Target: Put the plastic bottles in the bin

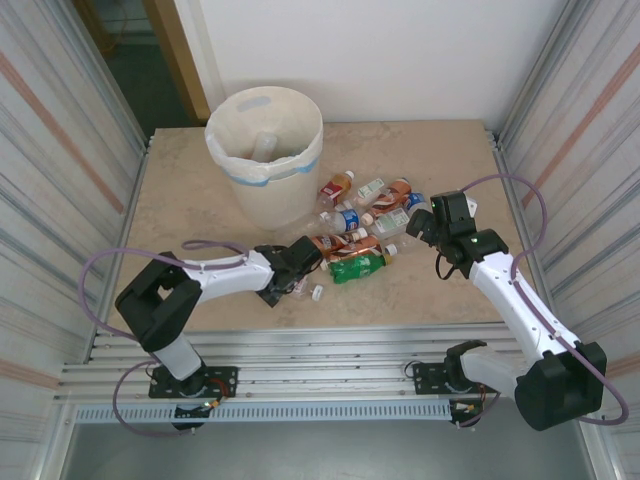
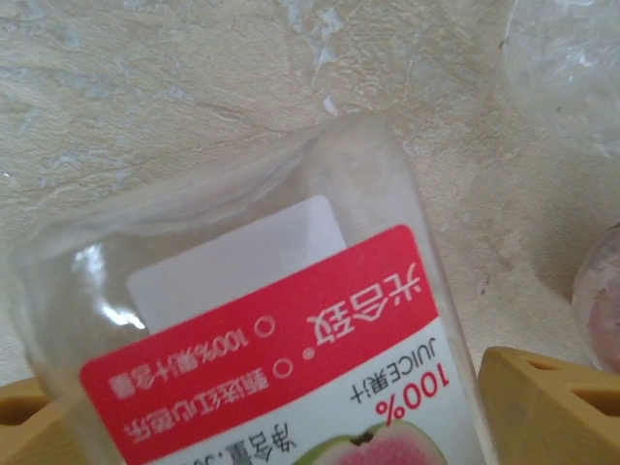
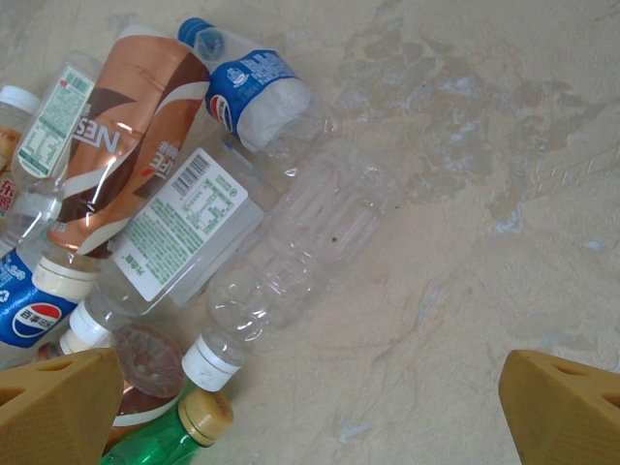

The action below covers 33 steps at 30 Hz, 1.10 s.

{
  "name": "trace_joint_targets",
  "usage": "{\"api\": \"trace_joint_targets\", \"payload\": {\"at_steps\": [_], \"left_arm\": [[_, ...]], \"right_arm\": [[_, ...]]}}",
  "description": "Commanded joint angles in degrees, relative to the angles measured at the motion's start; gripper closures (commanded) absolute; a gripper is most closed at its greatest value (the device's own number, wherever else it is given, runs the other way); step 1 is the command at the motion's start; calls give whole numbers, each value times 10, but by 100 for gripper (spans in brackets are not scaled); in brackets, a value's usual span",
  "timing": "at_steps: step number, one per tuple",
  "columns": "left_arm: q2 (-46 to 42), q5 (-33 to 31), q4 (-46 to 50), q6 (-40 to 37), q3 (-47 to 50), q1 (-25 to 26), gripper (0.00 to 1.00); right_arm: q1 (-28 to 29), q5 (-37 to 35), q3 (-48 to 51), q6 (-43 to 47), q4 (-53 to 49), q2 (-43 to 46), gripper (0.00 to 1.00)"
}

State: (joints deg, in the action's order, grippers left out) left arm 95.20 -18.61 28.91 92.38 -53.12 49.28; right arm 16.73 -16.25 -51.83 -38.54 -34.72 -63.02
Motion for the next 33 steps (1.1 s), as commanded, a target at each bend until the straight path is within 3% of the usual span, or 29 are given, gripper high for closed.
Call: {"api": "trace_joint_targets", "payload": {"at_steps": [1,9,14,21,27,33], "left_arm": [[15,40,-19,6,-7,13,16],[-7,21,-19,18,12,12,31],[-44,-14,-1,18,29,5,48],[-126,-90,24,-2,58,0,56],[-223,-175,72,-89,48,-2,56],[-321,-238,44,-261,22,-3,56]], "right_arm": [[-3,-5,-5,-2,-3,6,2],[-3,-8,-5,-4,-5,9,2],[-3,-9,-7,-4,-7,10,2],[-3,-6,-7,-6,-6,12,2],[-3,-5,0,-7,-7,17,2],[-3,-3,6,-10,-1,25,2]]}}
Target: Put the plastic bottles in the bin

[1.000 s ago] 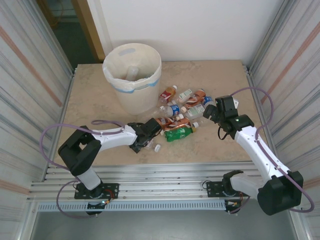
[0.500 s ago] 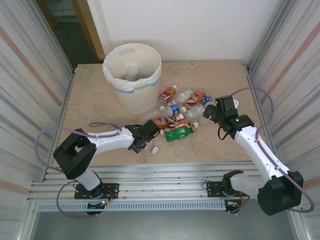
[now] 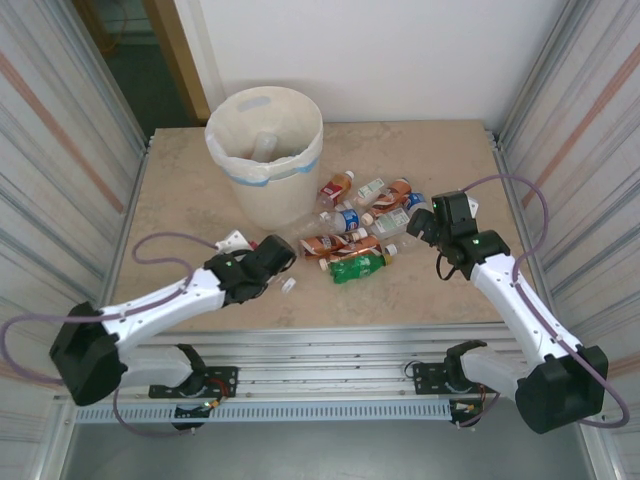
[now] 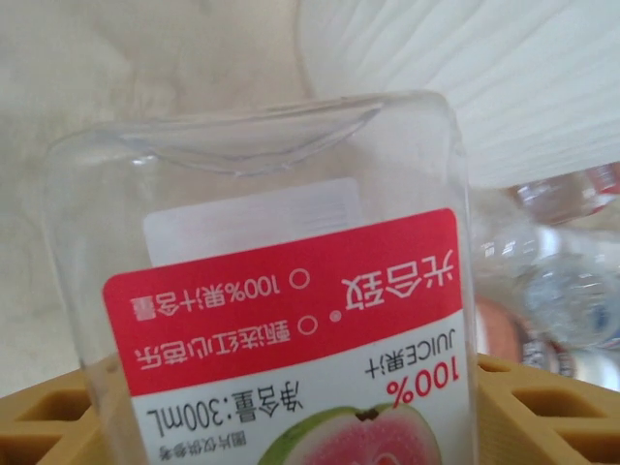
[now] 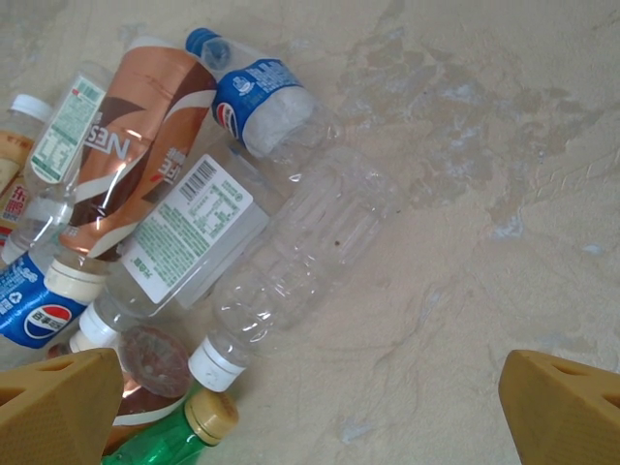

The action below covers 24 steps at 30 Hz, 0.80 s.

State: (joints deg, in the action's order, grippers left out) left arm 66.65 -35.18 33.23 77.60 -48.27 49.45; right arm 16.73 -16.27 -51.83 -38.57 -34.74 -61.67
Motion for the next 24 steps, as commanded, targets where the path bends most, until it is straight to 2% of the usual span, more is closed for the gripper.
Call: {"api": "trace_joint_targets", "payload": {"at_steps": [1,6,10,17,24], "left_arm": [[-48,-76,-14,-149,-34,-8,56],[-71,-42,-92,-327,-86,-41,56],[-55,52,-153,-461,-143,-96,56],[22,226,-195,-594,-279,-192,56],[138,296,-191,-694,-453,-238,56]], "right_arm": [[-3,-3,6,-10,-1,10,2],[-3,3,6,-12,-2,7,2],[-2,4,13,-15,2,13,2],[0,3,18,-17,-7,24,2],[8,-6,24,-21,-22,34,2]]}}
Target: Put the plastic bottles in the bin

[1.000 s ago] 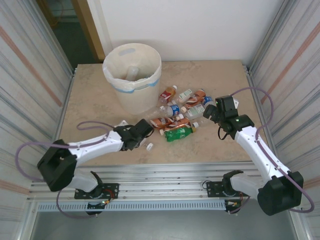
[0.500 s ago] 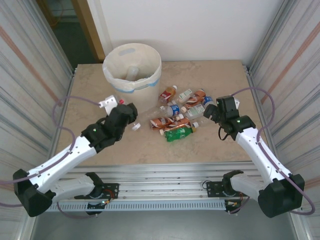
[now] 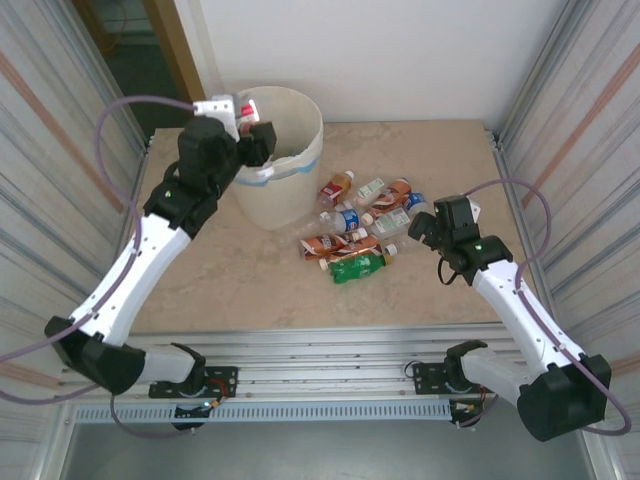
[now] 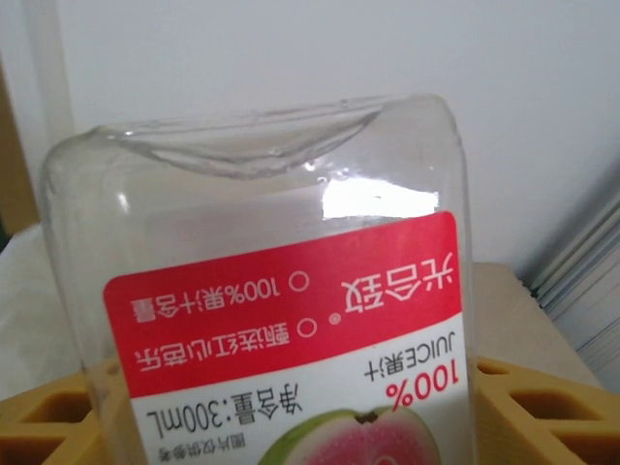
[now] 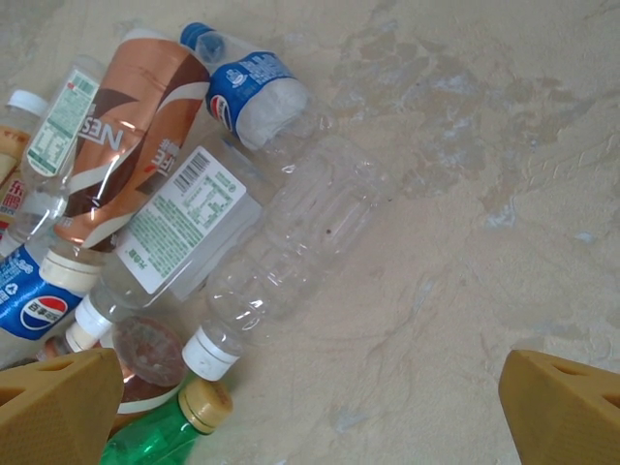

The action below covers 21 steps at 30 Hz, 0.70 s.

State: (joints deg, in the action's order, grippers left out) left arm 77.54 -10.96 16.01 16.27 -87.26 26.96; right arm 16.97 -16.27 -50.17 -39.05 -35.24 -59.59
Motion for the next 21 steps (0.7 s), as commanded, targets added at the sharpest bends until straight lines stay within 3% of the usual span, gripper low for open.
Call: {"api": "trace_joint_targets", "payload": {"at_steps": [1,12,21], "left_arm": [[46,60,-15,-95,-87,-18,56],[233,101,95,-183,-303,-79,56],[314,106,162,-224,-353,-82,53]], "right_arm": [[8,-8,7,-18,-19,12,2],[17,-23,1,-28,-34,3,2],[23,-27,-14,-30,-39,-13,2]]}}
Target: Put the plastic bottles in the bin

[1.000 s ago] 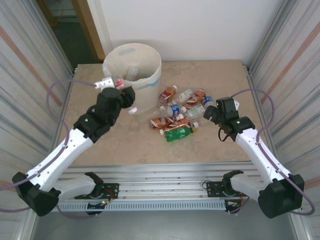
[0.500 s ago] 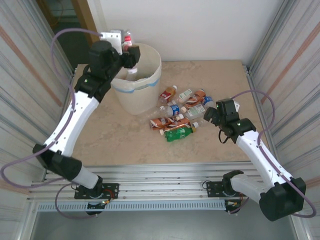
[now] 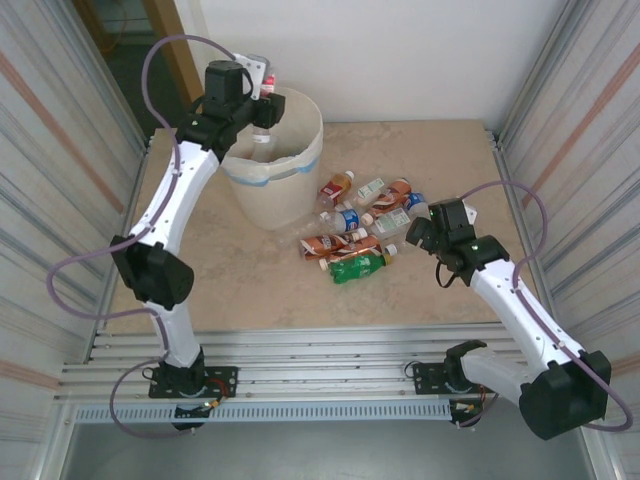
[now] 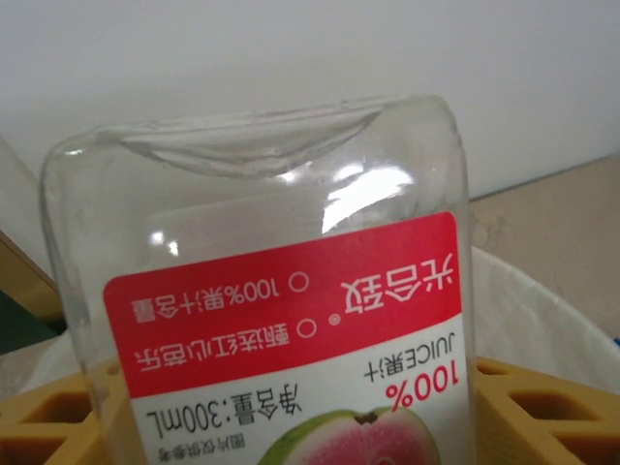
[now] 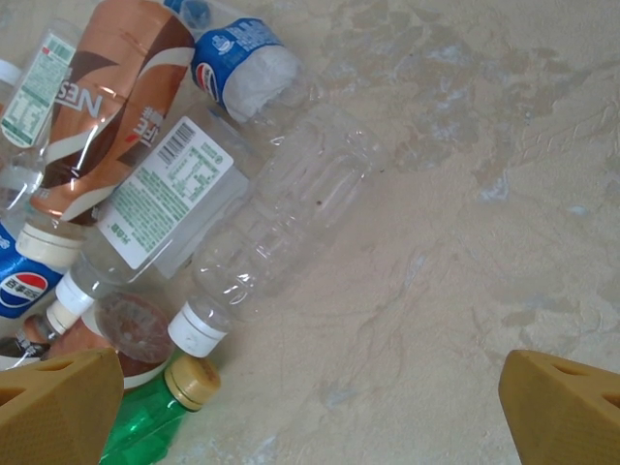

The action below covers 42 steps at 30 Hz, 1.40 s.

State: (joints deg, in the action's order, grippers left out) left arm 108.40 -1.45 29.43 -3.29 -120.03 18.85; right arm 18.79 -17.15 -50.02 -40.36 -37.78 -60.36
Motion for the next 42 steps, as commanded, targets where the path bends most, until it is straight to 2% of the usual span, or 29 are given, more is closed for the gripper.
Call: {"api": "trace_joint_targets", "payload": {"at_steps": [1,13,15,17,25,33,38,42], "left_arm": [[10,13,30,-28,-25,-1,53],[46,47,39,-13,-7,-1,44],[50,53,41,-8,-6,-1,38],[52,62,42,-2,-7,-1,27],[49,72,52,17,-31,-1,2],[-1,58,44,27,-26,12,1],[-70,9,16,5,23,58,1],[-137,-23,-23,-14,97,109,1]], "right_arm": [[6,-18,-17,-17,-13,-6,2],[10,-26,-19,-19,-19,-7,2],[9,-27,-18,-18,-19,-6,2],[9,-26,-18,-19,-18,-6,2],[10,-31,-19,-18,-16,-6,2],[9,-43,-20,-18,-24,-7,2],[7,-55,-26,-26,-37,-15,2],[3,-59,-28,-34,-47,-24,2]]}}
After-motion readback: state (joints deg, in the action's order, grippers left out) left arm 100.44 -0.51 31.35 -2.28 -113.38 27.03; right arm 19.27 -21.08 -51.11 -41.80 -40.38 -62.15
